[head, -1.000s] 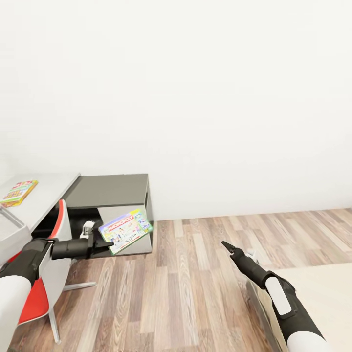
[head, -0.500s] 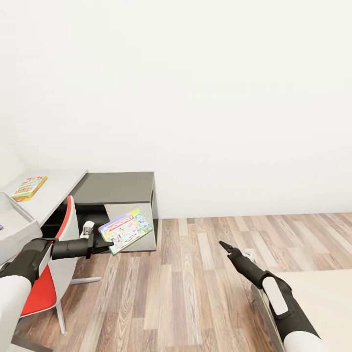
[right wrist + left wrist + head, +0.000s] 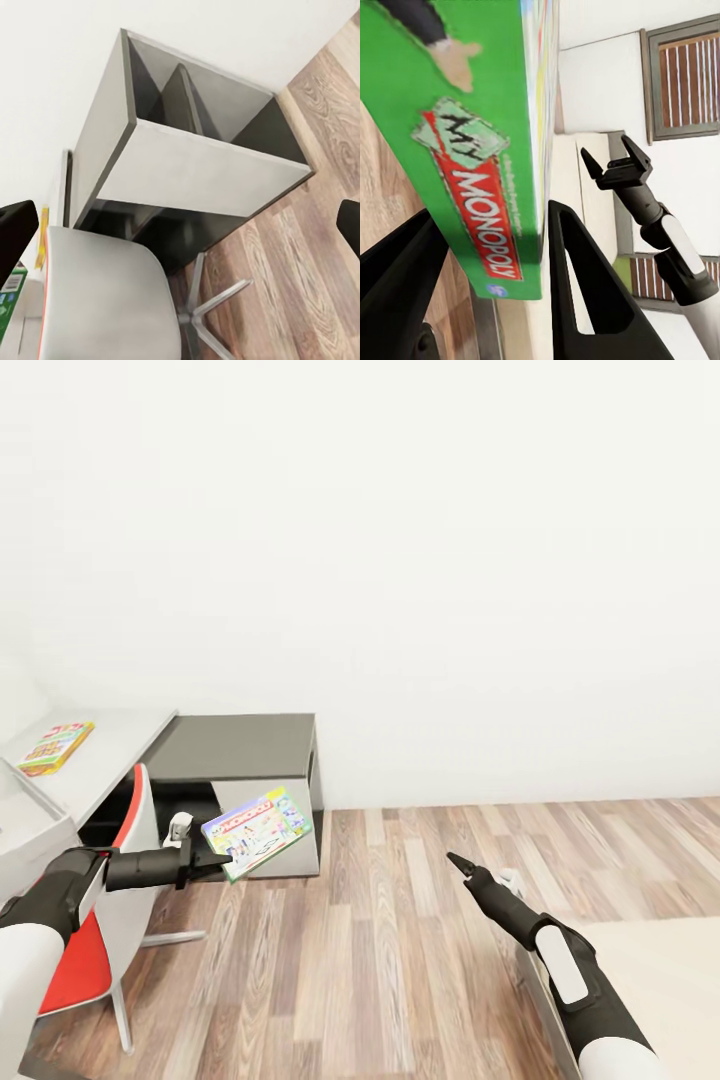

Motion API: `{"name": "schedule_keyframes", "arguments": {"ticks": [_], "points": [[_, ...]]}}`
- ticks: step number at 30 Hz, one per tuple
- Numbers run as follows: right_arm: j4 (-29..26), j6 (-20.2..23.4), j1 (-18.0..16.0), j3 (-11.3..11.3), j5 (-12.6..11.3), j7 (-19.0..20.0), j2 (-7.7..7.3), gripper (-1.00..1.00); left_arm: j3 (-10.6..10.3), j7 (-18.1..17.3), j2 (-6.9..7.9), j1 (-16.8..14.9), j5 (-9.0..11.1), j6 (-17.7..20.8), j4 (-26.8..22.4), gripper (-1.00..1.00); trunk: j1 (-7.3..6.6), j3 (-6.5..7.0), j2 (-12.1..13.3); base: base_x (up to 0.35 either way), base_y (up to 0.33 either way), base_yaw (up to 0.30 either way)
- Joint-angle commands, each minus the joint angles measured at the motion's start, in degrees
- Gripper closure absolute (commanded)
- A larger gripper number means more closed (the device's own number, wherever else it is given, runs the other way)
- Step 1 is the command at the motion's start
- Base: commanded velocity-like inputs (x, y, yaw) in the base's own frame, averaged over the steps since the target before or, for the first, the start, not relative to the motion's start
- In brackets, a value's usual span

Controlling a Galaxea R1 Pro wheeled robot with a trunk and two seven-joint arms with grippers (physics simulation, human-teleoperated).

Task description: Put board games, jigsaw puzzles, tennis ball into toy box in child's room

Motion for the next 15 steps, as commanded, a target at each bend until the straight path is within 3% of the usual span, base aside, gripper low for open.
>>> {"name": "schedule_keyframes", "arguments": {"ticks": [1,7,15], "points": [[-0.02,0.49,-0.05,-0.17,-0.34,0.06,0.02,-1.0,0.28,-0.47,-0.04,-0.06,-0.56,0.6,-0.03,1.0,0.06,-0.11,-0.11,0.266,0.0,0.0],[-0.02,0.5,-0.05,-0.15,-0.35,0.05,0.02,-1.0,0.24,-0.47,-0.04,-0.06,-0.52,0.6,-0.03,1.0,0.06,-0.11,-0.11,0.308,0.0,0.06],[-0.02,0.49,-0.05,-0.12,-0.35,0.05,0.02,-1.0,0.24,-0.47,-0.02,-0.06,-0.54,0.57,-0.03,1.0,0.06,-0.11,-0.11,0.323,-0.038,0.268]]}}
